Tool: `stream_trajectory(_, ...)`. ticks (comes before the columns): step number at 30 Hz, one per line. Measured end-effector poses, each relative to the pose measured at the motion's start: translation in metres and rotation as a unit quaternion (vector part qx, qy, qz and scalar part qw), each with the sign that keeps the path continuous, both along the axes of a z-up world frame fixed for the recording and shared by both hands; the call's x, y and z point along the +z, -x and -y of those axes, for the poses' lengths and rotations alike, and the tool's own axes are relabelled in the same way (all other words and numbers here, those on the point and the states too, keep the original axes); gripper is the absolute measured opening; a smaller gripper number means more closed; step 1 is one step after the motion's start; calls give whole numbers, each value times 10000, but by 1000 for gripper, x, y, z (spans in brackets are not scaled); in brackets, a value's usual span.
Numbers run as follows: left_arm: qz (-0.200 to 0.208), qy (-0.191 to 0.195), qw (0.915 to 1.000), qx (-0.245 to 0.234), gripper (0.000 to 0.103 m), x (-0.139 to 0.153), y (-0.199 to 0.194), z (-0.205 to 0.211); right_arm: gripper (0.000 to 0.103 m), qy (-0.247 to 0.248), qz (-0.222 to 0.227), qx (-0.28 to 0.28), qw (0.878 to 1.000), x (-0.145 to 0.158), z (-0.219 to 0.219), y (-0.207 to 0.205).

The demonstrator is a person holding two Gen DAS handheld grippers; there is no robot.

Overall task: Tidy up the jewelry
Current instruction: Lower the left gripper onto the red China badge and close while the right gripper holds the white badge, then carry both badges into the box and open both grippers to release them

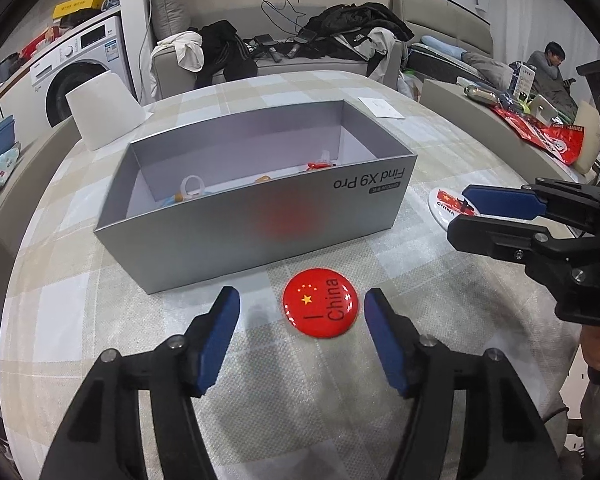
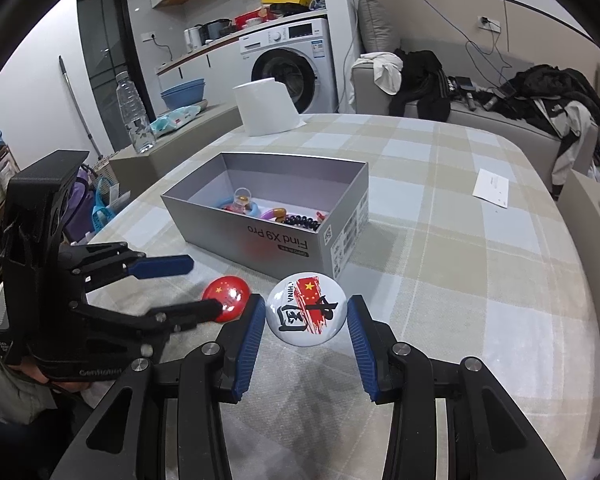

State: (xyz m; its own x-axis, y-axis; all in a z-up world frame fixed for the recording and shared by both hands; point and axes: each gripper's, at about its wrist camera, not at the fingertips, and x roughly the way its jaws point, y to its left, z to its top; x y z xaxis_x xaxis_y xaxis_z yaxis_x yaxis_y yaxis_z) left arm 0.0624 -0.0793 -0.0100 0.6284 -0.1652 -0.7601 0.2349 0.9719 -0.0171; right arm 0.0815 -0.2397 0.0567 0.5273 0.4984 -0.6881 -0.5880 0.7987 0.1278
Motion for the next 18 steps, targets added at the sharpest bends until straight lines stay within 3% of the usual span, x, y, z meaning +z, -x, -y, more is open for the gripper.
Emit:
stream_trajectory(8, -235, -34, 9997, -36, 59, -8, -10, 2, 41, -44, 7, -13, 10000, 2, 3, -1)
stream_trajectory(10, -176, -15, 9998, -113, 40, -7, -8, 2, 41, -47, 7, -12, 10000, 2, 4, -1)
stream_trajectory(11, -166, -37, 9997, -147, 38, -7, -7, 3, 41, -48, 5, -11, 10000, 2, 4, 0)
stream_trajectory(18, -130, 9, 9998, -159, 37, -6, -1, 0, 41, -70, 32, 7, 10000, 5, 4, 1)
